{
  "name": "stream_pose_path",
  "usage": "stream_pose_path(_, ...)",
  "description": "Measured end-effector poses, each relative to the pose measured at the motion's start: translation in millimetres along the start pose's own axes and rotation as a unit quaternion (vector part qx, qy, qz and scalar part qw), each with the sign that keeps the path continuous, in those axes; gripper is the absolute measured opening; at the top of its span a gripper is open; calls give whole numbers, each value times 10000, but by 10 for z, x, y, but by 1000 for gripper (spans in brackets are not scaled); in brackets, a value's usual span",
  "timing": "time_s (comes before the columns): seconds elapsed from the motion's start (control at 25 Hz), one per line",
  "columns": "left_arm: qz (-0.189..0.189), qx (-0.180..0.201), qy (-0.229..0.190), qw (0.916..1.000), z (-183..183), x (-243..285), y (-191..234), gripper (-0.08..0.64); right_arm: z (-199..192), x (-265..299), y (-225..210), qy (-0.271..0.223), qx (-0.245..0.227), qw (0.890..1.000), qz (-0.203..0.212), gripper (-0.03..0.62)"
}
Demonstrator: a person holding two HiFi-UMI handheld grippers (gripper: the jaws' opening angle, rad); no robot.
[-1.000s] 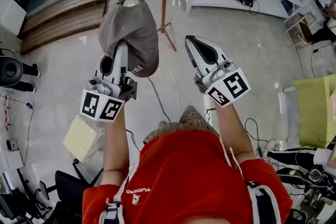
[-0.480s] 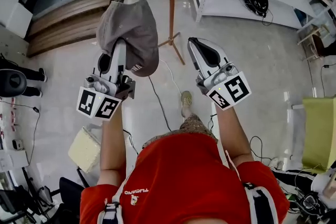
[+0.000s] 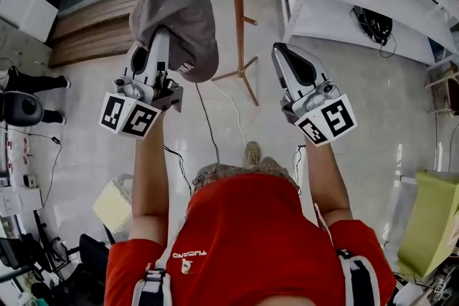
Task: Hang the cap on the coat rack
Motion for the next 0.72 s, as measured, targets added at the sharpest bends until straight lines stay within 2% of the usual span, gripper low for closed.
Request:
stream_pose_path(0.16,121,5,121,9999,-34,379,325,26,-130,185,-243,52,59,10000,39,23)
stream_pose_path(0.32,169,-201,120,9996,-65,615,643,26,-202,302,-320,162,14,9999,24,23)
stream_pose_path(0.72,-160,-757,594,9952,-460,993,1203,26,-294,528,-435,424,-150,9982,-388,23)
Point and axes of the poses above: the fingertips, and each gripper's own axes: x forward along the fingers, y to its left, z out of its top, the point moved 5 cm from there along -x, backward along the fingers, and after that the axes turned 14 degrees about -x, right-handed, at the moved point
